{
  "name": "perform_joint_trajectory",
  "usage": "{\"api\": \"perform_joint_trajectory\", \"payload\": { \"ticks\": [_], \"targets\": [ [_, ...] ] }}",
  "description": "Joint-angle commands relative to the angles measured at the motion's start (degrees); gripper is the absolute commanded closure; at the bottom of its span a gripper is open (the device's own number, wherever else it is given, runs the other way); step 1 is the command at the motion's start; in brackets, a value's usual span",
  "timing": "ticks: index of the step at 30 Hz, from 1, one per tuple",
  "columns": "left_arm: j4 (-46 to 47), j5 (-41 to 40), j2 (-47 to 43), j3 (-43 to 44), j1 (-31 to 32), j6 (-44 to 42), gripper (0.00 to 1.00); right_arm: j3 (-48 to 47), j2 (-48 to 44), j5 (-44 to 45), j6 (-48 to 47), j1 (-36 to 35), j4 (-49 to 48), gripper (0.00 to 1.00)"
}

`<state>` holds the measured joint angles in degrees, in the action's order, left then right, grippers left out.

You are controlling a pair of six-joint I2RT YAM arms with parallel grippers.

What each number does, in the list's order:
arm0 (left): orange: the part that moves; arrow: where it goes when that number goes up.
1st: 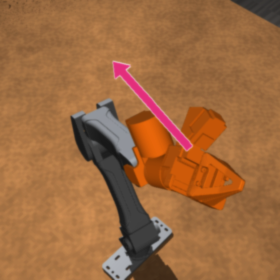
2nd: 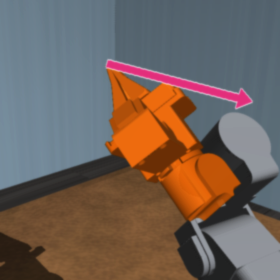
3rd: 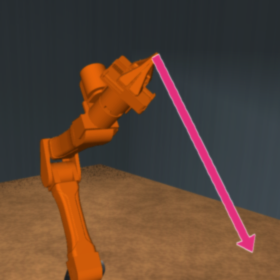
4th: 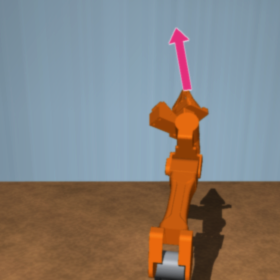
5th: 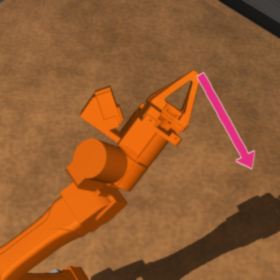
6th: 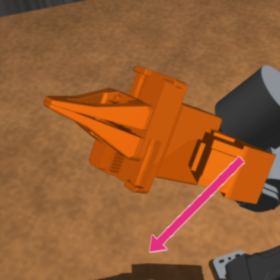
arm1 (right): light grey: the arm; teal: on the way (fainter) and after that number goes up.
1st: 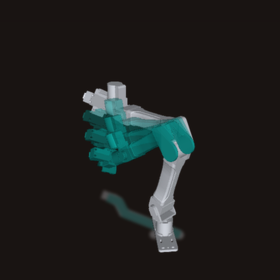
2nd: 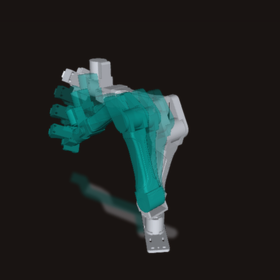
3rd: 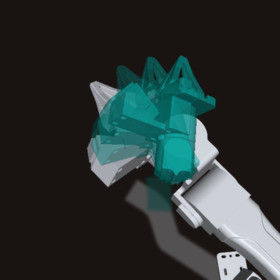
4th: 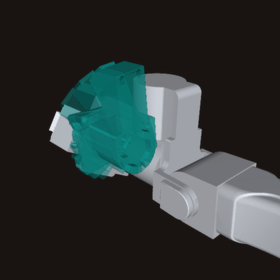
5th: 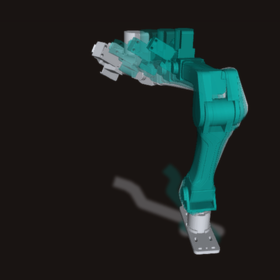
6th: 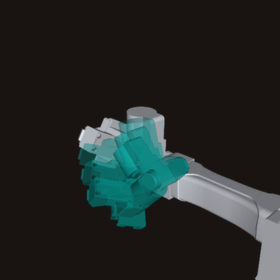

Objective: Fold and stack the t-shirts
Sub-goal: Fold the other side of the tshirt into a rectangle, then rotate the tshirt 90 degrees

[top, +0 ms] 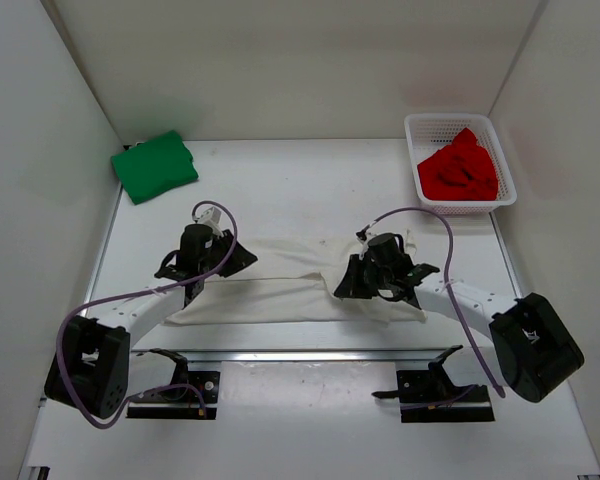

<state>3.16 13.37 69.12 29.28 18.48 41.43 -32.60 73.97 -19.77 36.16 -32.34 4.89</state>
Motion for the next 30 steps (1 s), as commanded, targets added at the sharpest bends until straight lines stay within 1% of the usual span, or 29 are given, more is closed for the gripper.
{"api": "perform_joint_trajectory", "payload": {
  "ticks": [1,2,4,6,8,9,10,11,12,13,15,17,18,19,20,21,22,24,25,27,29,30],
  "targets": [
    [1.8,1.6,-1.7,1.5,-0.5,0.8,0.68,-1.0,-1.9,1.6,3.3,-2.2,-0.1,1.00],
    [1.9,1.7,-1.9,1.6,-0.5,0.8,0.68,-1.2,-2.0,1.7,3.6,-2.6,-0.4,1.00],
    [2.3,2.0,-1.5,2.3,-0.5,1.1,0.68,-2.1,-1.5,1.0,4.4,-3.2,0.2,0.93],
    [2.4,2.6,-1.2,2.8,-0.4,1.4,0.67,-2.2,-1.0,-0.4,4.2,-2.9,0.5,0.80],
    [2.3,2.6,-1.4,3.2,-0.4,1.5,0.68,-2.6,-1.0,-0.8,3.0,-2.7,1.8,0.73],
    [2.6,2.8,-1.4,3.2,-0.1,1.4,0.68,-3.1,-1.5,-0.9,2.7,-1.9,3.0,0.71],
    [2.4,2.5,-1.2,3.2,0.0,2.0,0.67,-4.0,-2.0,-0.8,1.2,-1.4,3.8,0.70],
    [2.8,2.4,-0.6,3.4,0.7,2.0,0.67,-4.1,-2.5,-0.1,0.0,0.0,4.6,0.71],
    [3.1,2.3,-0.5,3.9,1.3,2.0,0.68,-4.1,-3.7,1.6,-0.3,1.9,4.9,0.78],
    [3.2,1.6,-0.1,4.2,2.3,2.0,0.68,-4.0,-5.3,2.2,-0.6,2.9,3.7,0.88],
    [3.9,1.1,2.6,5.5,4.7,1.8,0.67,-2.2,-7.0,2.5,0.0,9.9,0.2,1.00],
    [5.4,1.0,5.5,6.8,5.1,4.0,0.67,-0.6,-6.9,2.8,0.7,15.3,-3.0,1.00],
    [8.2,3.3,7.6,6.6,4.0,5.9,0.67,-0.3,-6.4,4.2,0.5,17.9,-4.3,1.00],
    [13.1,5.4,8.3,5.5,2.9,9.7,0.68,-0.4,-5.1,5.5,0.7,19.1,-6.9,1.00],
    [15.3,7.9,10.6,4.3,1.7,12.8,0.69,-1.1,-2.9,6.9,0.1,20.8,-7.4,1.00],
    [17.2,8.3,12.5,4.2,0.3,14.0,0.69,-2.1,-1.5,8.1,-0.4,22.6,-8.6,1.00],
    [18.3,8.8,13.7,4.0,-1.0,15.1,0.69,-2.3,1.2,10.4,-0.3,23.6,-9.4,1.00],
    [18.2,8.6,16.7,3.5,-1.9,15.8,0.69,-4.0,7.0,11.9,-0.5,26.1,-10.7,1.00],
    [19.7,9.0,17.8,3.0,-3.2,16.4,0.69,-4.1,8.2,12.6,0.2,28.0,-11.4,1.00],
    [22.1,9.1,19.5,-0.2,-5.5,18.8,0.69,-4.6,13.6,12.3,0.7,30.8,-12.3,1.00],
    [25.4,10.3,20.6,-2.5,-8.9,20.9,0.70,-3.9,15.9,11.3,1.8,33.9,-13.1,1.00],
    [25.9,11.1,22.0,-4.3,-10.1,21.8,0.71,-3.3,16.3,9.2,1.8,35.2,-14.6,0.99]
  ]
}}
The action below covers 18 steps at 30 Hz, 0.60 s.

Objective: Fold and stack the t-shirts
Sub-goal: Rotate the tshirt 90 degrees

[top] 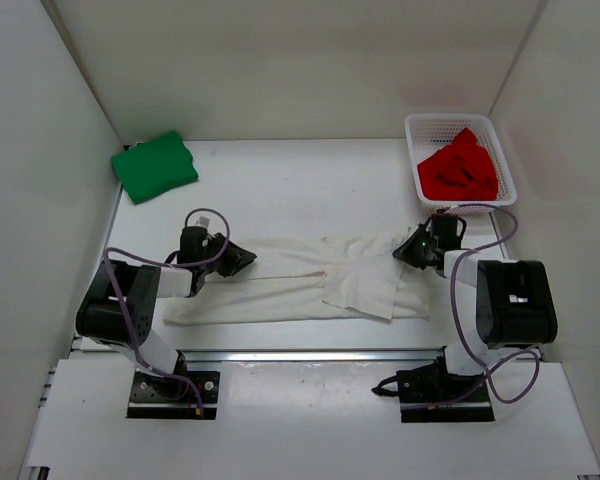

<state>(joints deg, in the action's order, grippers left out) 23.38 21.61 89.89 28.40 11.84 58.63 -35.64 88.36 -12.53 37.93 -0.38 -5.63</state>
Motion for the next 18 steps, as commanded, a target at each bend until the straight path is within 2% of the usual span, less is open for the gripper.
{"api": "perform_joint_trajectory", "payload": {
  "ticks": [1,5,7,9,13,18],
  "targets": [
    [6.9,3.3,2.0,-4.1,-5.1,5.5,0.70,0.0,2.2,1.5,0.7,3.5,-4.4,1.00],
    [8.4,3.8,1.2,-6.7,-8.1,6.4,0.72,-2.7,0.4,5.8,-1.1,1.9,0.6,0.99],
    [7.0,3.3,-1.7,-6.3,-8.2,6.3,0.72,-2.3,-2.1,4.7,-1.2,2.0,0.5,0.99],
    [5.2,0.9,-5.4,-4.2,-6.8,4.6,0.70,-1.9,-5.6,4.0,-1.3,0.7,1.4,1.00],
    [-5.4,-3.2,-12.7,4.4,-1.2,-4.7,0.69,-2.8,-10.1,6.2,-3.8,-7.7,4.7,1.00],
    [-16.6,-4.0,-16.8,11.2,4.8,-12.9,0.66,0.2,-6.3,4.5,-1.2,-15.1,3.0,1.00]
  ]
}}
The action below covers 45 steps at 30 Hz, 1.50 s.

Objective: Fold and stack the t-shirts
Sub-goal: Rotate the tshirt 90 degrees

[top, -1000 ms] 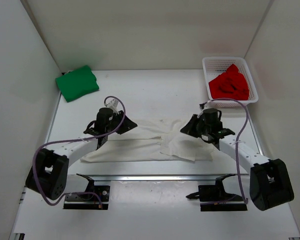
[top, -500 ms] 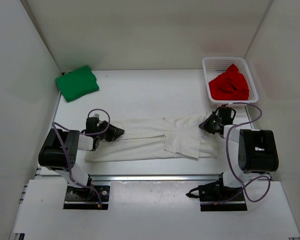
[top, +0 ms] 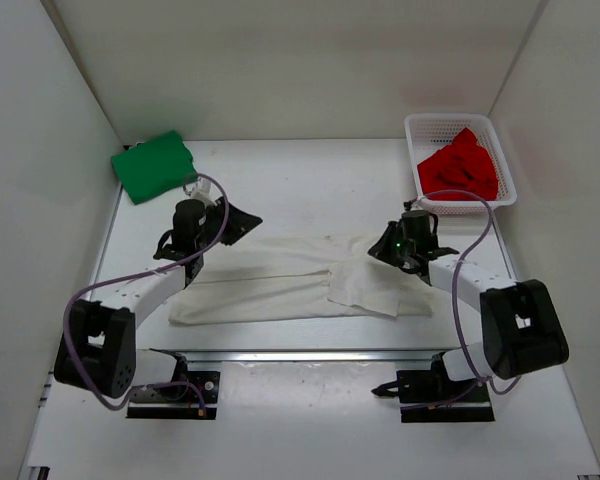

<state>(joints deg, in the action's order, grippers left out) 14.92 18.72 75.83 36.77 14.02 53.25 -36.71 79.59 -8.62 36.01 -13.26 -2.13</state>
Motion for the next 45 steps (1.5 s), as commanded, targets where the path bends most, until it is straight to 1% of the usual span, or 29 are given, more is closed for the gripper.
{"api": "perform_joint_trajectory", "payload": {
  "ticks": [1,3,6,8,9,10,11,12,13,14,15,16,17,18,19,20,22,23,24,25,26,28,29,30,31,33,36,40,45],
  "targets": [
    [-8.5,-0.8,-3.5,3.1,2.9,-8.2,0.65,0.6,5.6,-0.1,0.9,-3.4,-0.6,1.00],
    [-10.3,1.7,-4.0,2.9,3.5,-9.1,0.66,-2.8,11.2,-2.8,0.1,-4.3,-0.5,1.00],
    [-11.3,3.0,-7.8,0.8,2.7,-9.7,0.65,-12.6,21.6,-4.6,-1.5,-4.3,0.5,1.00],
    [-12.5,3.4,-9.6,-0.2,2.1,-10.5,0.65,-24.7,31.2,-5.3,-1.7,-3.9,1.9,1.00],
    [-14.2,3.3,-10.3,-0.1,2.3,-11.1,0.65,-28.9,33.9,-7.1,-2.6,-4.1,3.3,1.00],
    [-16.6,1.9,-10.9,0.6,2.3,-12.5,0.65,-39.6,40.6,-7.8,-3.0,-3.8,6.0,1.00],
    [-17.5,1.8,-11.3,1.3,2.7,-13.3,0.65,-53.9,48.7,-8.7,-4.2,-4.0,8.6,1.00],
    [-18.8,0.9,-11.3,1.4,3.0,-14.2,0.65,-71.8,58.1,-9.1,-5.3,-4.4,14.8,1.00],
    [-19.3,1.5,-11.3,1.3,2.6,-13.7,0.64,-83.1,63.2,-11.9,-5.5,-4.9,23.7,1.00],
    [-19.4,1.9,-11.1,0.9,2.7,-13.3,0.63,-109.5,75.2,-13.4,-5.3,-4.9,28.3,1.00],
    [-20.1,2.3,-10.3,1.6,2.5,-13.2,0.63,-121.6,79.2,-18.2,-2.7,-4.8,32.0,1.00],
    [-20.8,2.8,-9.7,2.1,2.2,-13.0,0.64,-113.2,74.4,-23.1,0.8,-4.2,21.2,1.00],
    [-22.0,2.7,-9.5,2.2,2.2,-12.3,0.64,-101.0,66.0,-23.6,2.0,-3.6,15.1,1.00],
    [-21.6,2.6,-9.2,2.2,2.2,-11.9,0.63,-95.6,59.3,-20.5,-1.9,-3.9,15.3,1.00],
    [-21.5,2.3,-9.2,1.9,2.4,-12.1,0.63,-94.4,56.5,-16.6,-6.4,-4.6,18.3,0.99],
    [-21.8,1.7,-9.3,2.1,2.8,-12.6,0.63,-93.6,52.1,-14.5,-8.4,-5.3,21.1,0.98],
    [-23.4,1.1,-8.6,2.7,3.1,-14.2,0.66,-90.3,43.4,-12.2,-13.8,-7.0,24.3,0.91],
    [-23.9,1.0,-8.8,2.5,3.2,-15.0,0.68,-87.9,41.3,-10.8,-14.0,-7.9,23.9,0.83],
    [-23.7,0.9,-9.3,2.1,2.9,-15.0,0.69,-80.6,36.2,-10.0,-14.4,-8.4,22.7,0.78],
    [-24.4,0.6,-10.2,1.9,2.8,-15.5,0.69,-70.4,31.7,-9.7,-13.7,-9.8,18.7,0.75],
    [-24.4,0.4,-11.1,2.0,2.9,-15.9,0.69,-65.3,28.9,-10.0,-11.7,-11.3,13.3,0.72],
    [-26.0,0.9,-11.3,2.6,1.9,-17.3,0.69,-45.0,21.2,-9.7,-7.8,-13.7,5.1,0.70],
    [-26.9,1.3,-11.6,2.7,1.2,-17.8,0.69,-36.5,19.6,-10.1,-6.3,-15.5,-0.6,0.71],
    [-27.7,2.5,-11.9,2.6,0.1,-18.4,0.70,-32.8,17.4,-11.1,-5.6,-16.9,-4.8,0.70],
    [-28.5,2.6,-12.2,2.5,-0.2,-19.2,0.70,-28.7,16.7,-11.2,-4.6,-17.9,-5.8,0.70],
    [-29.7,1.6,-13.0,2.6,-0.2,-20.7,0.70,-24.0,16.2,-12.2,-4.1,-21.2,-5.7,0.68],
    [-30.6,1.0,-13.2,2.7,0.0,-21.4,0.69,-21.4,18.0,-12.3,-2.4,-24.0,-7.6,0.64],
    [-30.9,0.8,-12.7,2.6,0.3,-21.3,0.69,-21.8,23.0,-11.9,-0.7,-26.6,-9.8,0.62],
    [-31.1,0.2,-12.6,3.2,-0.1,-21.8,0.69,-25.2,30.4,-8.4,2.5,-27.6,-11.0,0.59]
  ]
}}
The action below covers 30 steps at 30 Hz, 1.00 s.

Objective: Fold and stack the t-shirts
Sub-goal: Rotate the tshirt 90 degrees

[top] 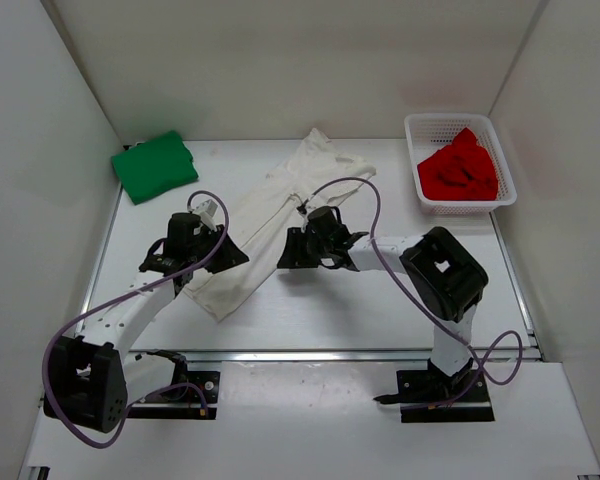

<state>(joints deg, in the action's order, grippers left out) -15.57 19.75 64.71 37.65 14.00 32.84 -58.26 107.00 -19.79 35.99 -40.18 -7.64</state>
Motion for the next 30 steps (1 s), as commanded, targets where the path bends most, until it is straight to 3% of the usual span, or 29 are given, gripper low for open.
{"api": "perform_joint_trajectory", "payload": {
  "ticks": [1,7,9,10,14,19,20,22,24,28,30],
  "targets": [
    [-0.3,-0.9,-1.6,2.8,-0.1,-1.3,0.69,-5.2,4.0,4.2,2.5,-1.0,-4.5,0.60],
    [0.1,-1.2,-0.5,3.0,0.6,-1.2,0.69,-10.6,12.0,3.5,2.6,-1.6,0.0,0.74],
    [0.7,-1.9,-0.2,2.8,1.3,-1.2,0.68,-9.3,11.5,2.9,2.5,-1.2,-0.7,0.95],
    [1.0,-1.6,0.1,2.5,1.0,-1.1,0.69,-8.4,10.3,2.7,2.2,-0.5,-0.7,0.99],
    [1.3,-2.4,1.2,1.0,2.5,-1.3,0.68,2.2,1.7,-0.3,-0.1,5.0,-2.3,1.00],
    [1.4,-3.4,2.2,-0.1,6.0,-1.3,0.67,12.1,-14.4,-3.5,-7.9,13.7,7.5,1.00],
    [1.1,-3.7,2.5,-0.6,6.7,-1.3,0.67,13.2,-16.7,-3.6,-10.0,15.8,12.0,0.96],
    [0.9,-3.1,2.7,-1.3,8.4,-1.1,0.67,13.8,-19.7,-2.4,-11.7,18.2,17.0,0.71],
    [0.4,-3.5,3.1,-2.5,9.0,-1.2,0.67,13.5,-22.2,-1.0,-10.9,21.0,17.0,0.59],
    [1.0,-4.6,1.4,-7.0,8.2,-0.5,0.61,6.9,-19.9,3.5,-9.6,24.8,10.7,0.49],
    [0.8,-4.8,0.6,-8.8,7.7,-0.6,0.55,-1.8,-12.4,4.8,-11.6,26.2,9.7,0.46]
  ]
}}
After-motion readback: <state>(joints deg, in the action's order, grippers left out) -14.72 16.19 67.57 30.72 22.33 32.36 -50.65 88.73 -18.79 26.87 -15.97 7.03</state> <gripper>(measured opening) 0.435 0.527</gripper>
